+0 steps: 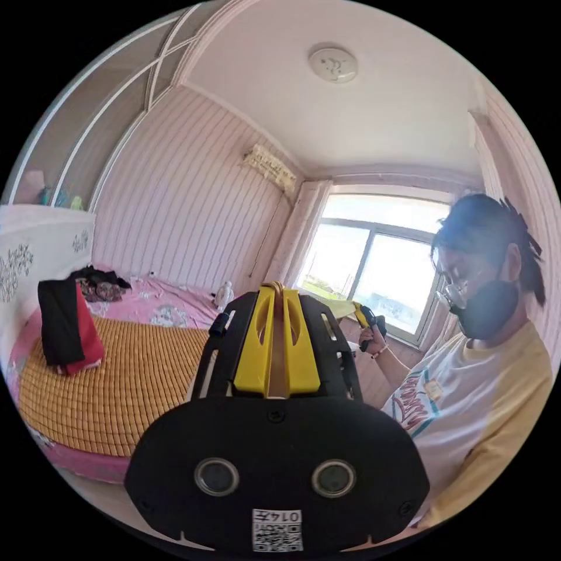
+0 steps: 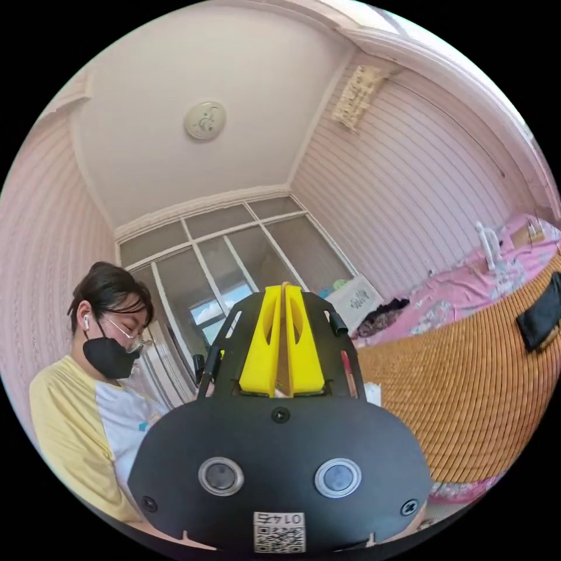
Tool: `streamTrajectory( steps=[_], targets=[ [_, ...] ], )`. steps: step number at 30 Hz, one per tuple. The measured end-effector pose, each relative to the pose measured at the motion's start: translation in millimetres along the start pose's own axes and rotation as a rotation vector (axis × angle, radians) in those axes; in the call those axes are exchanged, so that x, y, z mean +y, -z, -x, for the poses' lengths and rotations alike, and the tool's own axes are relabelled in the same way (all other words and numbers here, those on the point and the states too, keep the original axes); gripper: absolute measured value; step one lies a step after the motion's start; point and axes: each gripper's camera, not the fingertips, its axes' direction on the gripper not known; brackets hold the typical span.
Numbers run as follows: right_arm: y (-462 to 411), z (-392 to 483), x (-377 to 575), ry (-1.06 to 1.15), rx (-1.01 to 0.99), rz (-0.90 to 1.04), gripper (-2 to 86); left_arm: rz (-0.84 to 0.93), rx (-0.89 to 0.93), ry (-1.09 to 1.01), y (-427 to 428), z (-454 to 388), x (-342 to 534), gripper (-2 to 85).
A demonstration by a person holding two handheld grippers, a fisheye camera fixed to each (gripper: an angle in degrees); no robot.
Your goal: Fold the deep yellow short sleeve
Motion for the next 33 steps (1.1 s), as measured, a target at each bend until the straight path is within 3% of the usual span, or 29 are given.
streamTrajectory(
  steps=[6, 13, 16, 23, 26, 28, 33],
  targets=[
    [12, 118, -67, 0.331, -0.008, -0.121, 0.4, -0.171, 0.019, -0.189, 61, -67, -66, -0.5],
    [-7, 150, -104, 0.429, 0.089, -0.057, 0.4, -0.224, -0.082, -0.261, 60, -77, -94, -0.6],
    [-40, 107, -113, 0.355, 0.167, 0.051, 0.4, -0.146, -0.121, -0.17, 25, -40, -95, -0.6],
    [-164, -107, -101, 0.124, 0.501, 0.402, 0.4, 0.267, -0.351, 0.068, -144, 99, -77, -0.6],
    [-202, -162, -121, 0.011, 0.56, 0.343, 0.4, 0.359, -0.401, 0.114, -205, 132, -88, -0.7],
    [-217, -170, -147, -0.023, 0.553, 0.251, 0.4, 0.312, -0.367, 0.077, -225, 129, -112, -0.6],
    [-240, -144, -209, 0.173, 0.487, 0.021, 0.4, 0.177, -0.405, -0.115, -257, 112, -165, -0.4]
  ],
)
